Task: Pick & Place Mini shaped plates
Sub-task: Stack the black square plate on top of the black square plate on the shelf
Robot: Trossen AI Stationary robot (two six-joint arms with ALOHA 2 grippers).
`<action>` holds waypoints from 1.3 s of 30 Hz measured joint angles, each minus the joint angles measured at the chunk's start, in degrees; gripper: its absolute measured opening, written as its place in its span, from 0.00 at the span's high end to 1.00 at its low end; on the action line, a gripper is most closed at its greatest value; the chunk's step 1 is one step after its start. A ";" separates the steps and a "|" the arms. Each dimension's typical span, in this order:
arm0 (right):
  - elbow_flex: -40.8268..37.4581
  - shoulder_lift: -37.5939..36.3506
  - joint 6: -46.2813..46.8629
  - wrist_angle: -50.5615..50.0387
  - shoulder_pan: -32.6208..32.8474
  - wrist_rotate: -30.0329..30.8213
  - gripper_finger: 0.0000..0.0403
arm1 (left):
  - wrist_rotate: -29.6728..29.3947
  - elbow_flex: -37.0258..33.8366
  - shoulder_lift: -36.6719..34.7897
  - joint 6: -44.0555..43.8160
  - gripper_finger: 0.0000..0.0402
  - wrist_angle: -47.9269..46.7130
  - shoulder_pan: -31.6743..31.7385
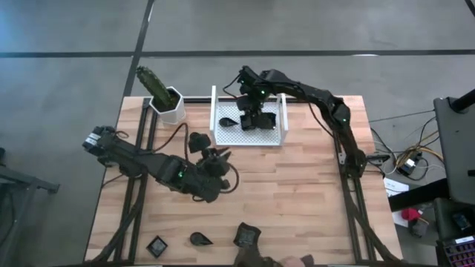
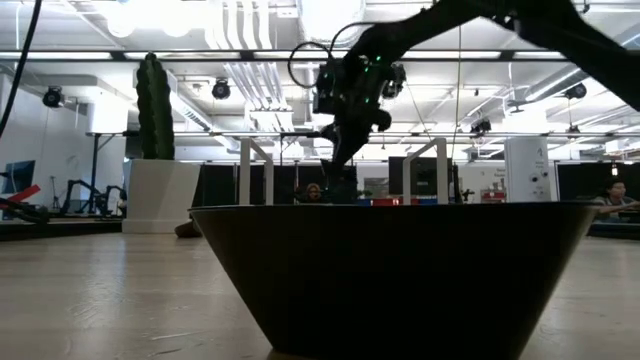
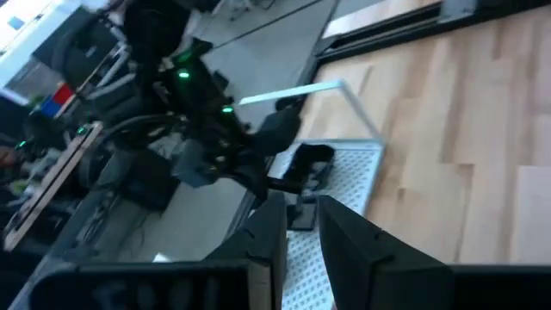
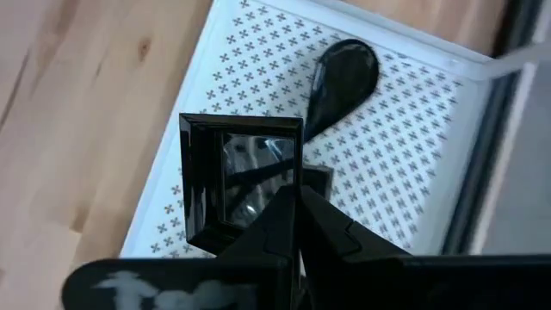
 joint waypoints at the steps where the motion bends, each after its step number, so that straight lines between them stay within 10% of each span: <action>1: 1.08 1.10 -0.99 -0.79 -0.22 -1.15 0.98 | -0.54 -0.01 -0.20 -0.50 0.83 -0.33 0.39; 39: 3.54 7.20 -14.40 1.70 -1.54 -2.67 0.98 | -7.79 -0.01 -19.20 1.26 0.83 -12.22 9.02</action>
